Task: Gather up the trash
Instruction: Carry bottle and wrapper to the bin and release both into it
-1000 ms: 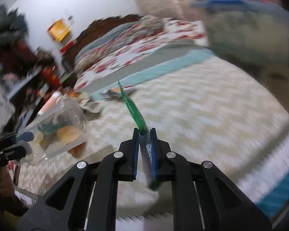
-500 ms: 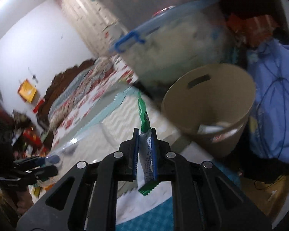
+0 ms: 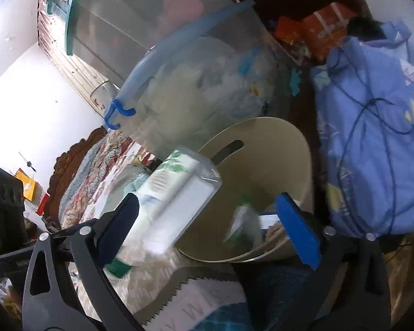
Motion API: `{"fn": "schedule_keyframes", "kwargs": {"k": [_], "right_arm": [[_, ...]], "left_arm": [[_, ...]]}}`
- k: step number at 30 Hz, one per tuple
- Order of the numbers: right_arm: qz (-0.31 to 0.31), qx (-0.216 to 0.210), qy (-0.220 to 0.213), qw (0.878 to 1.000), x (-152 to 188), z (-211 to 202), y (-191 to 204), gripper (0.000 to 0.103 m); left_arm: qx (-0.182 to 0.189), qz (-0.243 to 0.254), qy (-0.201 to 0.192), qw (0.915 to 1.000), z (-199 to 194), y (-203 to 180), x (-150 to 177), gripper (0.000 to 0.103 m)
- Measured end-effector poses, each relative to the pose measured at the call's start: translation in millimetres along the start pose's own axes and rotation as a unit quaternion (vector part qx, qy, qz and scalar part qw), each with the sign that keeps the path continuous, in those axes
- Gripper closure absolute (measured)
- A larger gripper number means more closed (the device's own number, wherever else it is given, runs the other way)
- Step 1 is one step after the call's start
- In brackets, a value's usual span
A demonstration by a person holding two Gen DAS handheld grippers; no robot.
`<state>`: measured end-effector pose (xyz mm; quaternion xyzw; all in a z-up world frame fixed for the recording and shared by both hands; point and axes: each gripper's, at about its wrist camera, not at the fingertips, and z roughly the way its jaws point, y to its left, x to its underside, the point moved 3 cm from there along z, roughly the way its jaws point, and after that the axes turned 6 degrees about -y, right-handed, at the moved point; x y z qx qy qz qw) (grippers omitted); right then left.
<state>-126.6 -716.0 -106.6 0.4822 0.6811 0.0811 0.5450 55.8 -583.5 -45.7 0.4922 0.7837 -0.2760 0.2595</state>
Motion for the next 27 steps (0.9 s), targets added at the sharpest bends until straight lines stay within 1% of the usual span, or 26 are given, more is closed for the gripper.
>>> {"fn": "schedule_keyframes", "kwargs": {"k": [2, 6, 7, 10, 12, 14, 16, 17, 18, 20, 21, 22, 23, 25, 27], "right_arm": [[0.014, -0.002, -0.023, 1.0, 1.4, -13.5, -3.0, 0.008], [0.019, 0.002, -0.044, 0.999, 8.4, -28.3, 0.7, 0.008], [0.015, 0.0, -0.045, 0.999, 12.3, -29.4, 5.5, 0.008], [-0.008, 0.006, -0.031, 0.999, 19.7, -23.9, 18.7, 0.012], [-0.009, -0.003, -0.031, 0.999, 24.0, -26.6, 31.3, 0.013], [-0.019, -0.016, -0.039, 0.999, 29.5, -36.2, 50.0, 0.013], [-0.036, -0.031, -0.038, 0.998, 37.9, -43.9, 69.1, 0.013], [-0.042, -0.038, -0.037, 0.998, 42.4, -47.1, 76.6, 0.013], [-0.051, -0.052, -0.033, 0.997, 50.2, -51.3, 88.6, 0.013], [-0.069, -0.072, -0.022, 0.995, 65.5, -55.6, 109.2, 0.014], [-0.079, -0.084, -0.012, 0.993, 75.2, -55.8, 120.8, 0.016], [-0.088, -0.096, 0.001, 0.992, 83.8, -54.5, 130.8, 0.018], [-0.1, -0.112, 0.024, 0.988, 98.4, -49.9, 146.6, 0.023], [-0.114, -0.128, 0.053, 0.984, 116.0, -43.8, 166.2, 0.029], [-0.132, -0.146, 0.09, 0.976, 140.1, -35.5, 191.2, 0.035]], "left_arm": [[0.003, -0.007, -0.011, 0.9999, -15.0, 8.9, 4.3, 0.034], [-0.006, -0.024, -0.029, 0.9993, -50.0, 32.7, 21.3, 0.034], [-0.007, -0.028, -0.03, 0.9991, -57.1, 38.4, 26.0, 0.034], [-0.015, -0.044, -0.032, 0.9984, -78.1, 51.7, 43.7, 0.034], [-0.008, -0.06, -0.035, 0.9976, -97.7, 61.0, 57.4, 0.034], [-0.007, -0.069, -0.047, 0.9965, -128.3, 71.8, 73.7, 0.034], [-0.011, -0.074, -0.063, 0.9953, -160.2, 82.2, 89.2, 0.034], [-0.021, -0.076, -0.079, 0.9938, -186.8, 93.0, 101.5, 0.034], [-0.032, -0.078, -0.09, 0.9923, -205.3, 101.3, 110.3, 0.034], [-0.075, -0.09, -0.115, 0.9864, -252.7, 126.5, 135.8, 0.034], [-0.095, -0.098, -0.122, 0.9832, -270.4, 138.7, 146.6, 0.034], [-0.124, -0.111, -0.127, 0.9778, -291.6, 154.0, 162.2, 0.034], [-0.15, -0.127, -0.131, 0.9717, -310.5, 168.5, 177.2, 0.034], [-0.186, -0.157, -0.135, 0.9606, -339.4, 191.1, 202.1, 0.034], [-0.224, -0.188, -0.14, 0.946, -369.2, 213.5, 231.1, 0.034]]}}
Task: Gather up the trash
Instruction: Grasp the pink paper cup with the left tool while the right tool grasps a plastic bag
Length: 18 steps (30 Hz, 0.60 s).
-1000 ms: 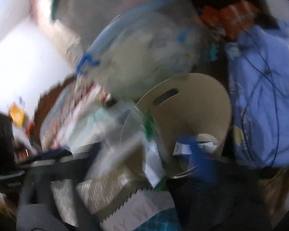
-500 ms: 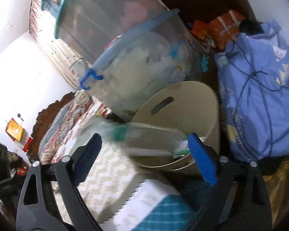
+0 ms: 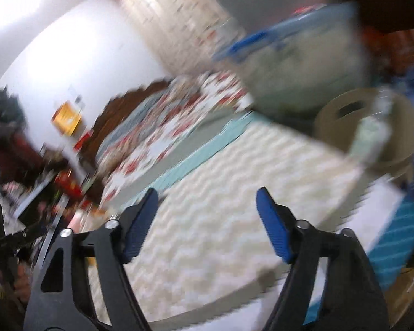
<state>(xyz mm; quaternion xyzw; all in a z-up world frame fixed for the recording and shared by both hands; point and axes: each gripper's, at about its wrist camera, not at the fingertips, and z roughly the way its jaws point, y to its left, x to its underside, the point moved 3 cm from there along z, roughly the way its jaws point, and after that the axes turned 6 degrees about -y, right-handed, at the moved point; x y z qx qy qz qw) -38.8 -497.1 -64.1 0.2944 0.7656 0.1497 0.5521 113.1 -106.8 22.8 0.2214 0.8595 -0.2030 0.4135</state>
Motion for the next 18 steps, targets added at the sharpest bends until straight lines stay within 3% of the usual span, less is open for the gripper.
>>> {"fn": "schedule_keyframes", "kwargs": {"k": [3, 8, 15, 18], "right_arm": [[-0.024, -0.032, 0.044, 0.998, 21.7, 21.5, 39.7, 0.037], [-0.057, -0.07, 0.112, 0.99, 60.1, 50.9, 98.3, 0.038], [-0.084, -0.087, 0.187, 0.975, 104.2, 80.2, 143.6, 0.043], [-0.084, -0.089, 0.204, 0.971, 114.7, 94.0, 150.1, 0.043]], "left_arm": [[-0.047, -0.025, -0.013, 0.9985, -22.9, 45.5, 10.3, 0.034], [-0.07, -0.04, -0.007, 0.9967, -32.5, 89.7, 29.1, 0.034], [-0.036, -0.058, 0.017, 0.9975, -4.9, 101.4, 40.7, 0.034], [-0.017, -0.03, 0.009, 0.9994, 8.1, 89.0, 25.8, 0.033]]}}
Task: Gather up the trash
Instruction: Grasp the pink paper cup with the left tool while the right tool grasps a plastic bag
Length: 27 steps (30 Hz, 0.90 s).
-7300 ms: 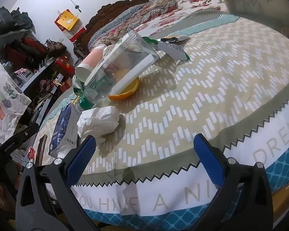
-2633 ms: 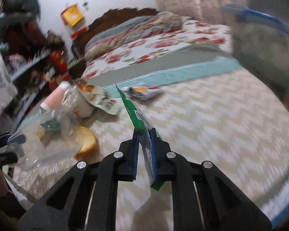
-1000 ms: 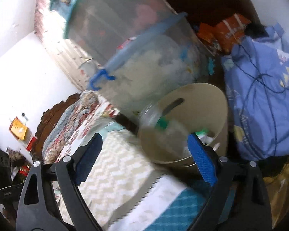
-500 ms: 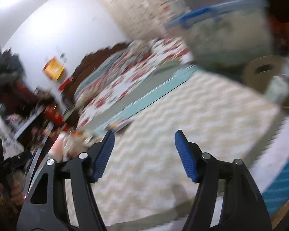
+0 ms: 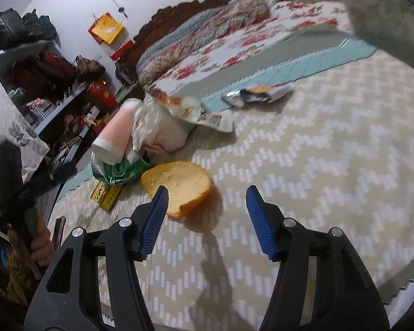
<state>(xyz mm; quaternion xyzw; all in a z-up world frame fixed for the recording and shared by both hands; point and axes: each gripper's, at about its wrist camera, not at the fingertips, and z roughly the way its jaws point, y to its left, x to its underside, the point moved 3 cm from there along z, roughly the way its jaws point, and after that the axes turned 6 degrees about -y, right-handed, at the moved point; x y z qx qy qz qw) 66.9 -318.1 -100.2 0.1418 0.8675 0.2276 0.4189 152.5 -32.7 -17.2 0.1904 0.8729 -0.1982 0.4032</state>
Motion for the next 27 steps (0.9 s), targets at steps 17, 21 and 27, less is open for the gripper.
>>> {"fn": "schedule_keyframes", "kwargs": {"k": [17, 21, 27], "right_arm": [[0.039, -0.037, 0.009, 0.999, -2.3, 11.2, -11.5, 0.041], [0.066, -0.061, -0.037, 0.995, -3.8, -7.2, -24.3, 0.041], [0.071, -0.065, -0.053, 0.994, -10.2, -19.6, -32.2, 0.041]], "left_arm": [[0.168, 0.165, 0.119, 0.9647, 91.6, -80.5, -36.2, 0.028], [0.19, 0.182, 0.12, 0.9572, 83.9, -118.4, -14.1, 0.028], [0.152, 0.155, 0.061, 0.9743, 51.1, -112.0, -17.2, 0.016]]}}
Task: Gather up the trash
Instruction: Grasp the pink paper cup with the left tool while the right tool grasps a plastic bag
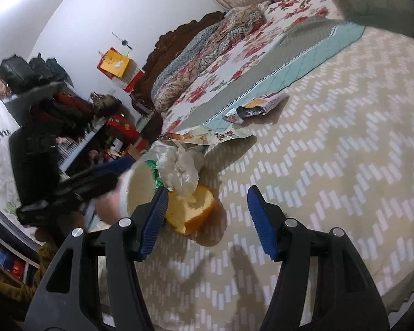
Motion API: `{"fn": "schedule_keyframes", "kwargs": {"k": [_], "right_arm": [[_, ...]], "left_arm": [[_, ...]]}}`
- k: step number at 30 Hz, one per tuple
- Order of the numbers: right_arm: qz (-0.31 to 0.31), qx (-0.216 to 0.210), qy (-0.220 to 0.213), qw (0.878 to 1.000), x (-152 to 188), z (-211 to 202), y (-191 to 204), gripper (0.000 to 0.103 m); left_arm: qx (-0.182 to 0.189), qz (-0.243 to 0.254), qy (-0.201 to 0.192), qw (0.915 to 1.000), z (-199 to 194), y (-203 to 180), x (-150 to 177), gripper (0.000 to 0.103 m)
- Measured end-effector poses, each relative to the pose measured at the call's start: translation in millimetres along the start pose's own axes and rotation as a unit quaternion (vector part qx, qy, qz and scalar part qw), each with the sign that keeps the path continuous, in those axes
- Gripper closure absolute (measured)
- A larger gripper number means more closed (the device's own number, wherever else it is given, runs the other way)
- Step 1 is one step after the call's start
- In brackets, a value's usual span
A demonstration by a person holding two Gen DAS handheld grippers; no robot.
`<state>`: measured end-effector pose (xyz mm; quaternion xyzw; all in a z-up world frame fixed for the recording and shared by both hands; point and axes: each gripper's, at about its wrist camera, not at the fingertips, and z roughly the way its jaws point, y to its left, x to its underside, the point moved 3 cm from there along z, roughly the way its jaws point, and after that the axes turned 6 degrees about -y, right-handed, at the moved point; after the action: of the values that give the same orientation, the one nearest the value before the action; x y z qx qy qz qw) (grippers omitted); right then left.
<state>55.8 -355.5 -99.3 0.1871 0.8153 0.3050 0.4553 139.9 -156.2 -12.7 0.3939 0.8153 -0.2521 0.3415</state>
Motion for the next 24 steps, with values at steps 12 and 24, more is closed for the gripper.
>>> {"fn": "schedule_keyframes", "kwargs": {"k": [12, 24], "right_arm": [[-0.097, 0.001, 0.042, 0.994, -42.0, 54.7, 42.0, 0.026], [-0.138, 0.001, 0.094, 0.986, -25.9, 90.7, 59.9, 0.08]], "left_arm": [[-0.053, 0.012, 0.003, 0.9985, -35.0, 0.9, 29.2, 0.009], [-0.059, 0.026, 0.022, 0.9977, -3.1, -14.9, 51.0, 0.064]]}}
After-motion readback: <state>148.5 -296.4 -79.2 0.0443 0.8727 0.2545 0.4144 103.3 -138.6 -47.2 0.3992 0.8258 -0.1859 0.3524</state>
